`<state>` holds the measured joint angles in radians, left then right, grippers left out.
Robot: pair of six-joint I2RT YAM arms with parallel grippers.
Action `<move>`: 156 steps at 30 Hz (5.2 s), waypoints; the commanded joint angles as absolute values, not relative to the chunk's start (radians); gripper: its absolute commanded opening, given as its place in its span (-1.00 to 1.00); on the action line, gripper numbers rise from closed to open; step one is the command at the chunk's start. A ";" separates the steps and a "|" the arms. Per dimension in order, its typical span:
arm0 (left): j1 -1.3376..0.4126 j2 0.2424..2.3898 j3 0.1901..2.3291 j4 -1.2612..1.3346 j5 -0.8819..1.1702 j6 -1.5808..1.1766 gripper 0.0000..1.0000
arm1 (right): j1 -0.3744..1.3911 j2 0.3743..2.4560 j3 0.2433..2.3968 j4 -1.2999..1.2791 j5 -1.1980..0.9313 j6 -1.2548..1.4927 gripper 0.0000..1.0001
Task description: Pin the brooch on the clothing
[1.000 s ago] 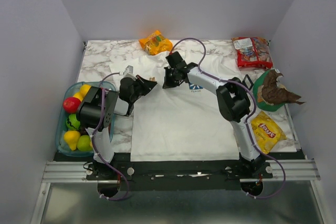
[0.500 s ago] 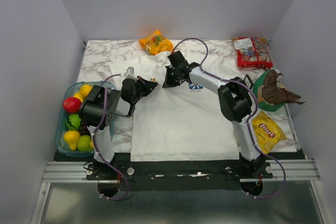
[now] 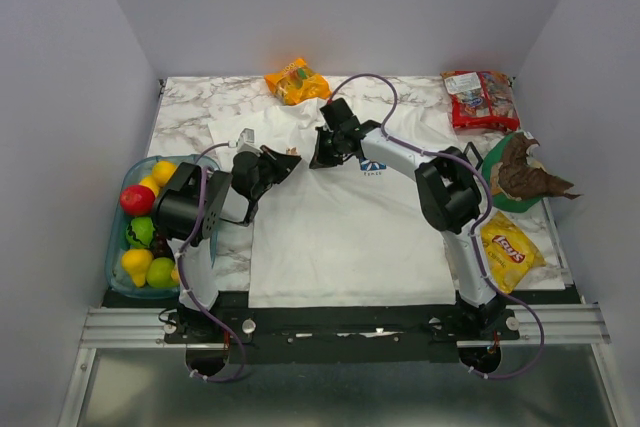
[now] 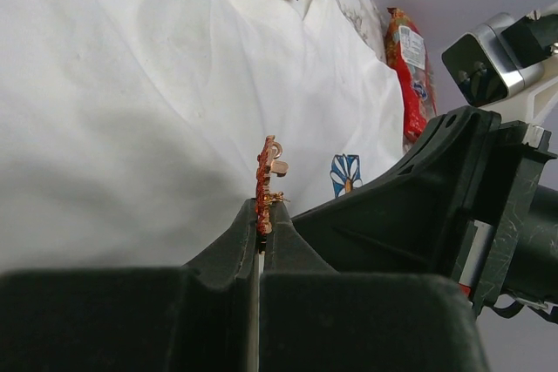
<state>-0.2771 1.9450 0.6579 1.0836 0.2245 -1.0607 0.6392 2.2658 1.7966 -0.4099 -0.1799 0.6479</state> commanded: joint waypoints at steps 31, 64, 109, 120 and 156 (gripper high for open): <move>-0.316 2.019 0.594 1.219 0.166 -1.120 -1.00 | 0.620 2.207 1.743 -0.295 -0.282 0.753 -0.99; -0.321 2.100 0.627 1.298 0.259 -1.138 -1.00 | 0.577 2.103 1.706 -0.344 -0.246 0.700 -0.11; -0.325 2.129 0.632 1.370 0.276 -1.160 -1.00 | 0.525 2.220 1.569 -0.156 -0.397 0.822 -0.17; -0.331 2.140 0.634 1.370 0.275 -1.160 -1.00 | 0.525 2.230 1.560 -0.110 -0.442 0.844 -0.27; -0.354 2.131 0.666 1.416 0.377 -1.154 -1.00 | 0.522 2.218 1.508 -0.021 -0.531 0.859 -0.41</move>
<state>-0.3382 2.1452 0.6563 1.3231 0.3195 -1.1740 0.5159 2.2143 1.5227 -0.0460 -0.4995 0.8639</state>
